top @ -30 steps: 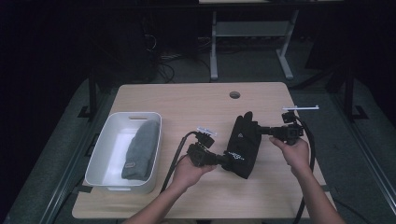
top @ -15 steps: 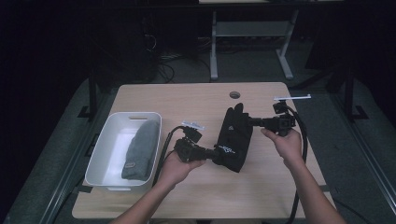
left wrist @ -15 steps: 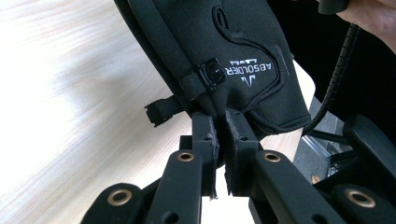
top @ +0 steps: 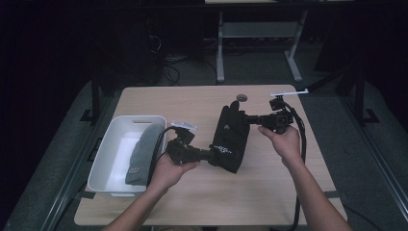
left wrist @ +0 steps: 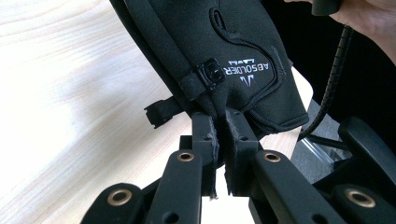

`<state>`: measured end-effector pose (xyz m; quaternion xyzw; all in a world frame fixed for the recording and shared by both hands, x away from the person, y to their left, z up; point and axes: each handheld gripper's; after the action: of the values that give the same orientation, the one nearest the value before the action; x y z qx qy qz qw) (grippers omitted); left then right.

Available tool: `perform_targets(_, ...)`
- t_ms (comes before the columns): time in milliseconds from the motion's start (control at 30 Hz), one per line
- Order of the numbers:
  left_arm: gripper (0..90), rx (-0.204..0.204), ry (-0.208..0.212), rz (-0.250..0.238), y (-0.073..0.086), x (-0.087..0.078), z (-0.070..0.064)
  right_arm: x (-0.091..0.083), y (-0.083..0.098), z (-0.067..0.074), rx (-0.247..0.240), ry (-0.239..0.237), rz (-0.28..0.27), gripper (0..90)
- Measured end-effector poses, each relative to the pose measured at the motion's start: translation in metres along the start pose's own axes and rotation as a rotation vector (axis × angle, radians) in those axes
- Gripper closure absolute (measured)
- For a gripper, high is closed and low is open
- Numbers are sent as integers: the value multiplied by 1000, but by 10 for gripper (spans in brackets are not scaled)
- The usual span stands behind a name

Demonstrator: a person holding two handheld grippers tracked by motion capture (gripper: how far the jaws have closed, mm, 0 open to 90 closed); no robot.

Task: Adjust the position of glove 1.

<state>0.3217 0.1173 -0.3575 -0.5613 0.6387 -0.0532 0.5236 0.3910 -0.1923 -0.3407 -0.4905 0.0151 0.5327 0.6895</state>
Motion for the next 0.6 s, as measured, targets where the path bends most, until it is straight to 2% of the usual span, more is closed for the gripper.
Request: perform_targets(600,843,-1,-28,-34,8,-34,8,21,-20,30,-46,-21,14,790)
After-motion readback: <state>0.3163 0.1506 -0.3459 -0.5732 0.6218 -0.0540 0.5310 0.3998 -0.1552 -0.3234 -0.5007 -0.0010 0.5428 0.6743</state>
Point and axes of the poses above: each handheld gripper's, and its own axes: x roughly forward along the jaws, y roughly out of its underside, z roughly to its left, and after that the axes turned 1 degree about x, right-handed
